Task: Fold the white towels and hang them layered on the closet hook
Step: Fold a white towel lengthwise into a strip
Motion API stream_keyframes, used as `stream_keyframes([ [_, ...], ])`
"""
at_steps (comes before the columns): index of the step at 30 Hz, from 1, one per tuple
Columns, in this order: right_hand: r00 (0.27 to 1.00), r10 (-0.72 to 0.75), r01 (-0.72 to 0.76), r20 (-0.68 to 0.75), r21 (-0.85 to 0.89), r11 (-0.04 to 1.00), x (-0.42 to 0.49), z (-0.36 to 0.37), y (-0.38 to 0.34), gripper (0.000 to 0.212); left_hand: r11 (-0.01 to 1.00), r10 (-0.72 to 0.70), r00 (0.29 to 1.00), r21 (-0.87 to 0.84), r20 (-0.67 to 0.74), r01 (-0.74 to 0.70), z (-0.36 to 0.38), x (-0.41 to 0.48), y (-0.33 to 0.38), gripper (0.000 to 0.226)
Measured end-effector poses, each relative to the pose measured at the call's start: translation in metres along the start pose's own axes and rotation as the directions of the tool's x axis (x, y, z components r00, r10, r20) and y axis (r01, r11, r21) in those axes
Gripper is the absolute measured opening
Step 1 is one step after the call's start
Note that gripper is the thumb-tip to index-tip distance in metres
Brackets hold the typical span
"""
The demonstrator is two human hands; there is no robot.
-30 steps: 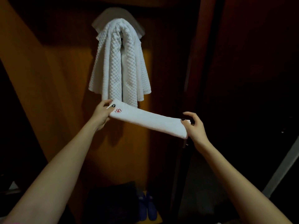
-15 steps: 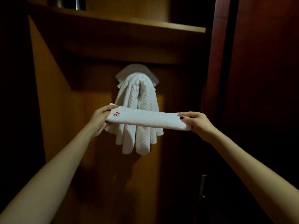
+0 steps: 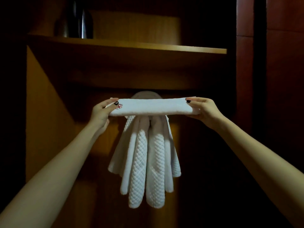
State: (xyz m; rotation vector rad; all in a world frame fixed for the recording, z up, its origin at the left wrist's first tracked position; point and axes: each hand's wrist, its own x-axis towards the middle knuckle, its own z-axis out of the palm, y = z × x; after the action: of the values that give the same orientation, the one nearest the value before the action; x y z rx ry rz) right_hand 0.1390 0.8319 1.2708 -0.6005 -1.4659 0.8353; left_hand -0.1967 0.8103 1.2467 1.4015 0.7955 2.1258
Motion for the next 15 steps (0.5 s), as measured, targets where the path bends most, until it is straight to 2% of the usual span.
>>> stream_keyframes([
  [4, 0.998, -0.039, 0.042, -0.05, 0.056, 0.998, 0.057, 0.007, 0.018, 0.021, 1.0, -0.004, 1.0, -0.015, -0.016, 0.004, 0.011, 0.046, -0.013, 0.029],
  [7, 0.995, -0.083, 0.088, -0.063, 0.076, 0.993, 0.1, 0.008, 0.027, 0.024, 0.987, 0.0, 0.998, -0.159, -0.055, -0.009, 0.021, 0.084, -0.017, 0.043],
  [11, 0.989, -0.127, 0.14, -0.079, 0.19, 0.972, 0.15, 0.013, 0.042, 0.026, 0.979, -0.019, 0.997, -0.203, -0.079, 0.002, 0.03, 0.13, -0.027, 0.02],
  [15, 0.994, -0.082, 0.097, -0.074, 0.241, 0.966, 0.182, 0.024, 0.072, 0.025, 0.957, -0.122, 0.991, -0.26, 0.051, 0.131, 0.023, 0.152, -0.05, 0.022],
])
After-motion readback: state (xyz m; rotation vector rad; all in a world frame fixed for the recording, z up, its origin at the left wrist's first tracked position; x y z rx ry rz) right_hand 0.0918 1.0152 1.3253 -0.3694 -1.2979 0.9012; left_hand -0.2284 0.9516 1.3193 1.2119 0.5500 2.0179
